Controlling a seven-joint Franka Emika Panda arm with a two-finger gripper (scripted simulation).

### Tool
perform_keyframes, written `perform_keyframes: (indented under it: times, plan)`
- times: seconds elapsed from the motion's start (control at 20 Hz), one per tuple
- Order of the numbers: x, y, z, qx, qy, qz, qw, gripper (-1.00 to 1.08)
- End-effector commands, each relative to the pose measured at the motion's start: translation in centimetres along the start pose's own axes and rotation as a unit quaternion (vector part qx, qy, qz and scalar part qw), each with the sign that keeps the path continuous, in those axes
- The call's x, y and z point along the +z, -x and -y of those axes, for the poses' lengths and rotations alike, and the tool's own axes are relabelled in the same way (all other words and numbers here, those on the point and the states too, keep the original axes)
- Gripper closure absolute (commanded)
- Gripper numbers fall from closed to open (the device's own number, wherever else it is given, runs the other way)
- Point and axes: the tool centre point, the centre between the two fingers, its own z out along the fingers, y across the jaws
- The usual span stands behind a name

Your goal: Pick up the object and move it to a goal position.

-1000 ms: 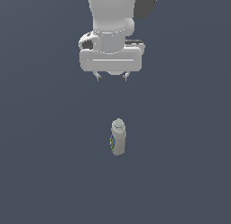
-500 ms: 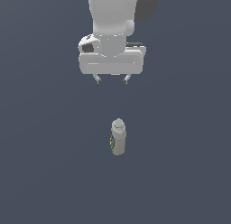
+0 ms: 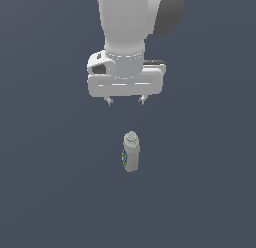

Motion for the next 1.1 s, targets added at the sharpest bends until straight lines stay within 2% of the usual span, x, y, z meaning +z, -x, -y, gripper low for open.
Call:
perform_keyframes:
  times: [0.0,0.5,1.05]
  plan:
    - [0.6,-1.6,0.1,-0.014,0.001,0.003,0.9999,-0.92]
    - [3.2,-6.1,0.6,-0.056,0.003,0.011,0.9983,-0.92]
    - [4.2,-7.4,0.7,-0.07,0.003,0.014,0.9975,-0.92]
